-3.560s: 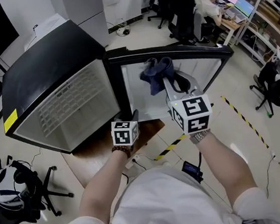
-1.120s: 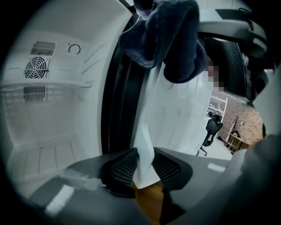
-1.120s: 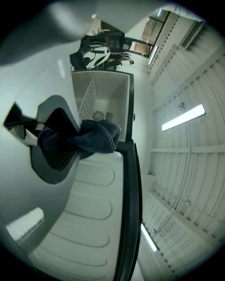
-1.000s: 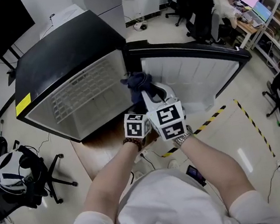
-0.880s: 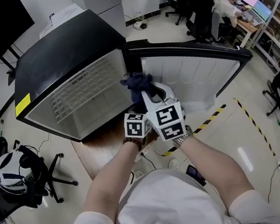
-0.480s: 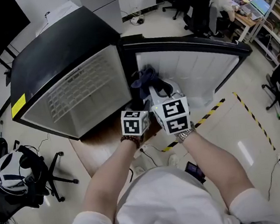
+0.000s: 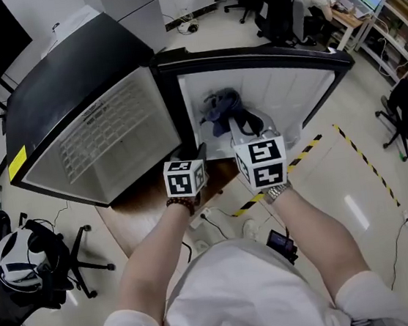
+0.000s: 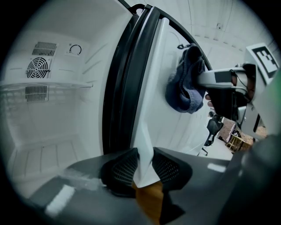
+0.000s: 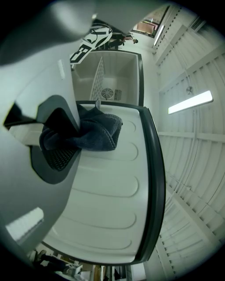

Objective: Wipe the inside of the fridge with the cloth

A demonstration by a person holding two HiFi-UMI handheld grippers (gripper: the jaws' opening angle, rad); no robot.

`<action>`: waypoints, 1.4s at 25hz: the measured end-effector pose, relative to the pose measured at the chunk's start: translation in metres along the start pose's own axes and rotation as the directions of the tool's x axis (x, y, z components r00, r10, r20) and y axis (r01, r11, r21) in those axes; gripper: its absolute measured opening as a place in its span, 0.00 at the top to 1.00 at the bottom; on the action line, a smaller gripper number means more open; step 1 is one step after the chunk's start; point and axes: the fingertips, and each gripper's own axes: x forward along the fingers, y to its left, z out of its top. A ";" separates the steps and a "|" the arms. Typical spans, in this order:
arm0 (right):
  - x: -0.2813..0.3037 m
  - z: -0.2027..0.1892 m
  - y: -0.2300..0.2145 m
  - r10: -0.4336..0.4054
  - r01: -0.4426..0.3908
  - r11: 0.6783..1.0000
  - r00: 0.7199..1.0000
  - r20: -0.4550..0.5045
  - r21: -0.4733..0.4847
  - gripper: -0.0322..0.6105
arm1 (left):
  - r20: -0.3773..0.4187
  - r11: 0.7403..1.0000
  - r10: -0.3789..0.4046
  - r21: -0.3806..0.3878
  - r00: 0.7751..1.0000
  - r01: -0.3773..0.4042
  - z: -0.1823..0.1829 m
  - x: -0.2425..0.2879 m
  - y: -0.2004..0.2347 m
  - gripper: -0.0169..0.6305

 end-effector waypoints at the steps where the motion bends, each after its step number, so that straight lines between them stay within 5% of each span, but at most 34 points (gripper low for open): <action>1: -0.003 -0.002 -0.008 -0.016 0.017 1.000 1.000 -0.002 0.010 0.84 | 0.000 1.000 0.001 0.000 1.000 -0.001 0.000 0.000 0.001 0.81; 20: -0.076 -0.046 -0.167 -0.326 0.330 0.940 0.943 -0.064 0.087 0.84 | 0.001 1.000 0.014 -0.009 1.000 -0.014 -0.002 -0.001 0.003 0.81; 35: -0.113 -0.052 -0.207 -0.391 0.395 0.914 0.918 -0.056 0.096 0.84 | 0.002 1.000 0.026 -0.015 1.000 -0.026 -0.003 -0.001 0.002 0.81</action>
